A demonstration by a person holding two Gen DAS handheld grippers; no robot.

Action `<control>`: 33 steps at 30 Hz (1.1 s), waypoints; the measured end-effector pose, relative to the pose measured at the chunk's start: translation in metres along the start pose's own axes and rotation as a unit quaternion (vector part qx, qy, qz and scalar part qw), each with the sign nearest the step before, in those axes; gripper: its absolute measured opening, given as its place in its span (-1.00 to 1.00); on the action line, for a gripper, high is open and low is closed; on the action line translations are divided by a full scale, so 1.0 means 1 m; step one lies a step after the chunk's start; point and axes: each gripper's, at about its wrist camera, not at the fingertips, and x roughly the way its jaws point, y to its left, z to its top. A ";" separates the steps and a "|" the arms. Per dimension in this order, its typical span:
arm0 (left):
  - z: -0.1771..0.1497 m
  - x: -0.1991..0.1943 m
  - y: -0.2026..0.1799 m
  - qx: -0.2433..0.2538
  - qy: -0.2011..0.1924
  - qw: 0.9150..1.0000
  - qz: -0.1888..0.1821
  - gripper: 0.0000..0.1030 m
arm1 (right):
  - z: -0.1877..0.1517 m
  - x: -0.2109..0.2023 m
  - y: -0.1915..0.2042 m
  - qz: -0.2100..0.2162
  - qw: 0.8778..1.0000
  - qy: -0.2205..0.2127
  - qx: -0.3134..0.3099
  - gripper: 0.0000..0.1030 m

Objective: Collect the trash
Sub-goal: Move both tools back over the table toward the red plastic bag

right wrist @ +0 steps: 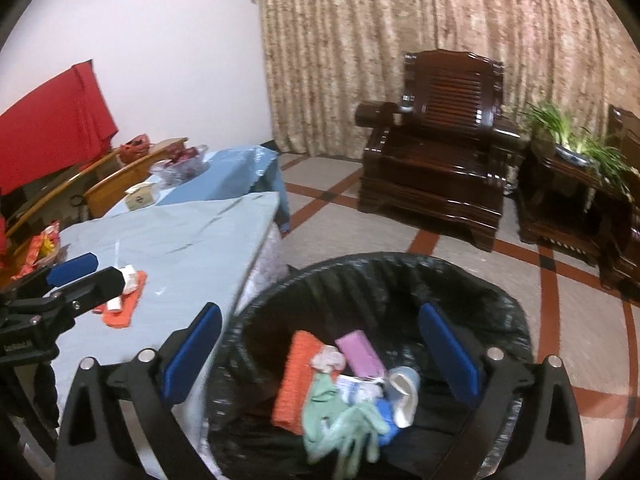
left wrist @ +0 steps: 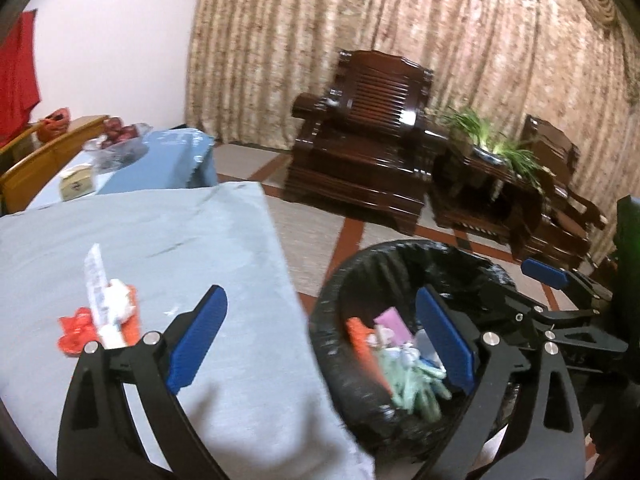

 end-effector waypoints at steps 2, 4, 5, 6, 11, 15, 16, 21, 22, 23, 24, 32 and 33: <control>-0.001 -0.009 0.012 -0.006 -0.004 1.000 0.011 0.80 | 0.002 0.001 0.012 0.011 1.000 0.000 -0.008 0.88; -0.003 -0.018 0.024 -0.013 -0.007 1.000 0.021 0.80 | 0.004 0.003 0.026 0.020 1.000 0.000 -0.016 0.88; -0.003 -0.022 0.030 -0.016 -0.009 0.999 0.027 0.80 | 0.006 0.004 0.033 0.025 0.999 -0.001 -0.021 0.88; -0.004 -0.026 0.035 -0.018 -0.010 0.999 0.032 0.80 | 0.007 0.005 0.039 0.030 0.999 -0.001 -0.026 0.88; -0.008 -0.038 0.061 -0.032 -0.014 0.998 0.056 0.80 | 0.009 0.012 0.073 0.054 0.998 0.001 -0.042 0.88; -0.013 -0.048 0.086 -0.048 -0.016 0.996 0.079 0.80 | 0.007 0.021 0.095 0.069 0.996 0.005 -0.056 0.88; -0.014 -0.050 0.094 -0.053 -0.017 0.995 0.086 0.80 | 0.007 0.023 0.101 0.073 0.996 0.006 -0.059 0.88; -0.020 -0.057 0.123 -0.067 -0.020 0.992 0.109 0.80 | 0.005 0.040 0.133 0.090 0.993 0.010 -0.076 0.88; -0.022 -0.057 0.131 -0.071 -0.020 0.991 0.115 0.80 | 0.004 0.043 0.138 0.092 0.993 0.010 -0.078 0.88; -0.024 -0.058 0.139 -0.075 -0.019 0.990 0.120 0.80 | 0.003 0.047 0.144 0.095 0.992 0.011 -0.081 0.88; -0.026 -0.058 0.143 -0.077 -0.018 0.989 0.123 0.80 | 0.003 0.052 0.150 0.098 0.992 0.012 -0.084 0.88; -0.048 -0.055 0.204 -0.098 -0.006 0.982 0.164 0.80 | -0.005 0.093 0.187 0.111 0.989 0.027 -0.099 0.88; -0.051 -0.053 0.210 -0.101 -0.004 0.981 0.168 0.80 | -0.006 0.098 0.191 0.111 0.988 0.029 -0.100 0.88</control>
